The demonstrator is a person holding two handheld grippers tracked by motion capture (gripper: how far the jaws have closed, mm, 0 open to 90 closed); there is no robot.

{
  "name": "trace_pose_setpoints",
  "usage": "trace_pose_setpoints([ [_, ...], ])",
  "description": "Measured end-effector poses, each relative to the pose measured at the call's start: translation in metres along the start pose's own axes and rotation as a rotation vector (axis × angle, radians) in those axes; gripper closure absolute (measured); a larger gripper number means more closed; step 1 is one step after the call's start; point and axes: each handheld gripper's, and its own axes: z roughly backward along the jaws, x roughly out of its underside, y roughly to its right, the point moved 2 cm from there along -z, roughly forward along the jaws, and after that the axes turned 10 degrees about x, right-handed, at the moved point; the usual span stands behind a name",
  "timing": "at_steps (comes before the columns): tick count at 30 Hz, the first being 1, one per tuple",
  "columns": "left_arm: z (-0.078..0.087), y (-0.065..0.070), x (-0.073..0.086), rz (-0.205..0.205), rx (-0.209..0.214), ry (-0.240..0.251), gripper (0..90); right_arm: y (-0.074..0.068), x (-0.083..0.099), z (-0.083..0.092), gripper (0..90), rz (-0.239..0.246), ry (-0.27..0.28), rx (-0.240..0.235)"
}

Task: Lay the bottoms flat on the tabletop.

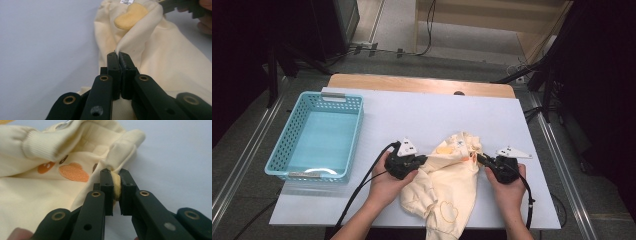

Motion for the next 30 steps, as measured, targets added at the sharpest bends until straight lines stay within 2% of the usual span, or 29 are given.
trace_pose_setpoints([
  [5, 0.009, -0.014, 0.009, 0.059, -0.054, 0.021, 88.7, 0.009, -0.002, 0.003, 82.2, -0.001, 0.016, 0.019],
  [9, 0.016, -0.017, 0.013, 0.092, -0.065, 0.03, 88.7, 0.015, -0.003, 0.006, 82.3, -0.003, 0.027, 0.021],
  [14, 0.021, -0.013, 0.015, 0.075, -0.064, 0.026, 88.7, 0.022, -0.005, 0.007, 82.6, 0.004, 0.042, 0.035],
  [19, 0.023, -0.012, 0.017, 0.077, -0.061, 0.024, 88.8, 0.033, -0.007, 0.009, 83.1, -0.023, 0.058, 0.061],
  [22, 0.023, -0.013, 0.021, 0.081, -0.068, 0.015, 88.8, 0.034, -0.006, 0.01, 82.4, -0.02, 0.071, 0.053],
  [23, 0.022, -0.013, 0.022, 0.091, -0.076, 0.014, 88.8, 0.034, -0.006, 0.011, 80.4, -0.018, 0.079, 0.042],
  [25, 0.021, -0.015, 0.025, 0.101, -0.103, 0.007, 87.7, 0.032, -0.005, 0.011, 66.3, -0.013, 0.089, 0.033],
  [28, 0.02, -0.018, 0.026, 0.116, -0.129, 0.005, 78.9, 0.029, -0.004, 0.016, 50.8, -0.02, 0.097, 0.017],
  [30, 0.019, -0.019, 0.026, 0.124, -0.122, 0.006, 73.3, 0.025, -0.003, 0.019, 43.8, -0.015, 0.092, 0.016],
])
